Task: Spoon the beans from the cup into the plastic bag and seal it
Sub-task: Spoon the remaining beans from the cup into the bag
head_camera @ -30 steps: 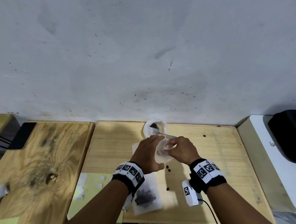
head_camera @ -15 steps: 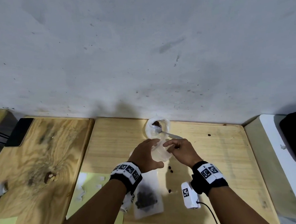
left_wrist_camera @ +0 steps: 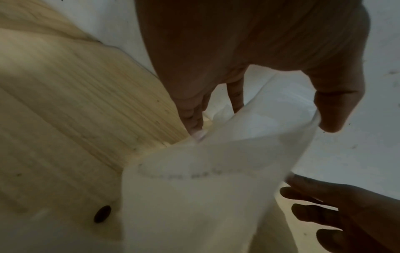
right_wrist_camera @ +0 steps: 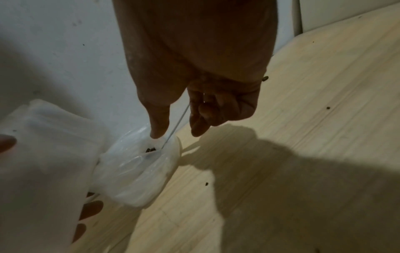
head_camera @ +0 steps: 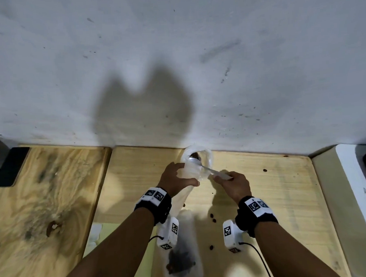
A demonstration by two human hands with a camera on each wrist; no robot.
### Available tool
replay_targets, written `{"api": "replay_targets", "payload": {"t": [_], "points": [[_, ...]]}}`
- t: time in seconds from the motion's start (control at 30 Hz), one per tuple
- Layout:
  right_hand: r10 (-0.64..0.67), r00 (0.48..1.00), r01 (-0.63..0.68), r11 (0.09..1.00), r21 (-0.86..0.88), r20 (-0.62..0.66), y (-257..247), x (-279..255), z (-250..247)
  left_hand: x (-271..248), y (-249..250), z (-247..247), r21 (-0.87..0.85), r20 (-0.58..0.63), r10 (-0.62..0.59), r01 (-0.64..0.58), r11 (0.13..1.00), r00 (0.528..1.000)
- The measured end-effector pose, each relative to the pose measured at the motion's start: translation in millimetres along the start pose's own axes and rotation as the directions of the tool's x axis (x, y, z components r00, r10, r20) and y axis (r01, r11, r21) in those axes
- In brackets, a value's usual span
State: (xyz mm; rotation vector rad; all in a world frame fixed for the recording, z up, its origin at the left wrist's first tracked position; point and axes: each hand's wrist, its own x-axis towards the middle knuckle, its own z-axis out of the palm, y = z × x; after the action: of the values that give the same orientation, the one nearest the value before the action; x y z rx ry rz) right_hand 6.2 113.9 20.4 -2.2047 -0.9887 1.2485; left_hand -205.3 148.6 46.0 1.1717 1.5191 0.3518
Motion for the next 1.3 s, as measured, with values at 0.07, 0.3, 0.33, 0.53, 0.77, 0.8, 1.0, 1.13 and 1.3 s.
{"api": "replay_targets", "payload": {"t": [0.07,0.3,0.33,0.53,0.77,0.8,1.0,1.13,1.3], "points": [[-0.032,0.999,0.032,0.998,0.055,-0.006,-3,4,4,7,2,1,-0.010,0.035,-0.013,0.013,1.000,0.999],[-0.200,0.944,0.251,0.952,0.177,-0.262,-16,3,11,13,6,-2,-0.193,0.068,0.006,0.007,0.981,0.998],[-0.223,0.928,0.280,0.946,0.166,-0.299,-18,2,11,12,5,-4,-0.231,0.056,0.006,0.007,0.973,0.998],[-0.297,0.870,0.328,0.945,0.011,-0.394,-30,-5,10,4,-1,-12,-0.356,-0.015,0.033,-0.036,0.934,0.999],[-0.353,0.857,0.345,0.934,-0.091,-0.376,-33,-8,18,3,-5,-10,-0.370,0.010,0.037,-0.031,0.929,0.999],[-0.360,0.854,0.347,0.932,-0.105,-0.375,-32,-9,19,4,-7,-9,-0.369,0.010,0.033,-0.027,0.929,0.999],[-0.302,0.841,0.308,0.950,-0.061,-0.448,-25,-13,29,6,-16,-3,-0.370,0.054,0.028,-0.006,0.929,0.998],[-0.102,0.844,0.249,0.944,0.217,-0.527,-20,-14,36,5,-15,1,-0.356,0.097,0.038,-0.001,0.934,0.995],[0.001,0.868,0.201,0.914,0.353,-0.496,-9,-14,43,7,-11,2,-0.356,0.105,0.044,-0.004,0.934,0.994]]}}
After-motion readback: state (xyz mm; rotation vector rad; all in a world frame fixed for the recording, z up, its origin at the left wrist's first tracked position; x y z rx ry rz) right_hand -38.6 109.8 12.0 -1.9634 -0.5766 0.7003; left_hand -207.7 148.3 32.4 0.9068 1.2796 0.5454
